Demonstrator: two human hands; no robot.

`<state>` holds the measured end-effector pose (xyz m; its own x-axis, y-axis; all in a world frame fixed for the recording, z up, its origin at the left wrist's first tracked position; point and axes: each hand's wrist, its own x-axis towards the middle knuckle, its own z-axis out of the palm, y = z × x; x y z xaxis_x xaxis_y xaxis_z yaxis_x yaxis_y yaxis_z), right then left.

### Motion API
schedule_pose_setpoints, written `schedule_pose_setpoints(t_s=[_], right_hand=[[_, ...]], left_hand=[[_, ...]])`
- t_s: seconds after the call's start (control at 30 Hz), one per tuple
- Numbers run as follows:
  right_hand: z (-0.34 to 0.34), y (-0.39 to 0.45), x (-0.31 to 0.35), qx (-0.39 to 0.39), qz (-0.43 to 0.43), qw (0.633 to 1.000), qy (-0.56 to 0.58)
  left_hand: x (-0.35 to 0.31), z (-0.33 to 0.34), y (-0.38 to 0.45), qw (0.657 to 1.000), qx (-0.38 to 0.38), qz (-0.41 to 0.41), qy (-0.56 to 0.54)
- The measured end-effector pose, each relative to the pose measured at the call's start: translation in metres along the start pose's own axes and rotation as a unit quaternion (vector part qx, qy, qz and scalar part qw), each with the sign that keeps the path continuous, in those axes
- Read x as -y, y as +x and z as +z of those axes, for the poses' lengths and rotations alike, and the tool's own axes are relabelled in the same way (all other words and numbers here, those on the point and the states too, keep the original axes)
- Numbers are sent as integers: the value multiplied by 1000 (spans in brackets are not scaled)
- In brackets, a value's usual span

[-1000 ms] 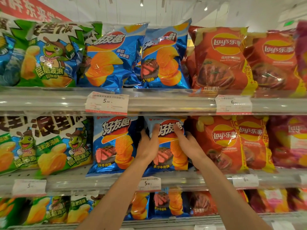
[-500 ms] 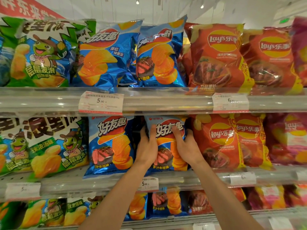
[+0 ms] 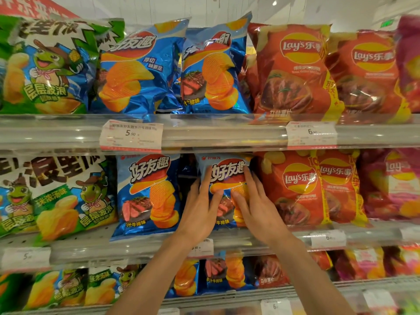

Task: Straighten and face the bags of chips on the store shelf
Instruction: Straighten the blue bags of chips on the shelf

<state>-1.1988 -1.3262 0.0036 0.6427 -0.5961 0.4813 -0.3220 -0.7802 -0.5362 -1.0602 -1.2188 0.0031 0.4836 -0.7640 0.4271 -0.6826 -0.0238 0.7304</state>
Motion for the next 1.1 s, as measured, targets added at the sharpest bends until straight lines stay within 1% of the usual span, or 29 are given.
schedule_pose_setpoints(t_s=[0.07,0.17,0.27,0.4,0.5,0.6,0.7,0.87,0.93,1.0,1.1], right_hand=[[-1,-2,0,-1,6,1000,4],[-3,-8,-1,-7,21,999,45],[-9,-18,-2,-24,47,996,72],[-11,-38,0,-69,47,994,77],[-10,-54,7,-110,46,990,76],[-6,-67,17,-161,49,983,75],[0,-80,30,-192,76,973,98],[22,-89,67,-177,124,969,120],[30,-83,84,-167,126,970,123],[40,-72,102,-154,109,975,119],[59,-41,128,-112,91,980,139]], left_hand=[[3,-1,-1,1000,2,4,0],[3,-6,-9,1000,-4,2,-10],[4,-15,-24,998,-26,-1,-60],[7,-36,-56,989,-81,-34,-123],[14,-58,-79,983,-124,-40,-128],[26,-80,-96,975,-149,-49,-155],[41,-106,-106,968,-174,-60,-168],[76,-147,-111,959,-207,-85,-172],[87,-158,-108,960,-223,-83,-147],[91,-162,-104,972,-200,-74,-102],[91,-158,-92,988,-133,-66,-36]])
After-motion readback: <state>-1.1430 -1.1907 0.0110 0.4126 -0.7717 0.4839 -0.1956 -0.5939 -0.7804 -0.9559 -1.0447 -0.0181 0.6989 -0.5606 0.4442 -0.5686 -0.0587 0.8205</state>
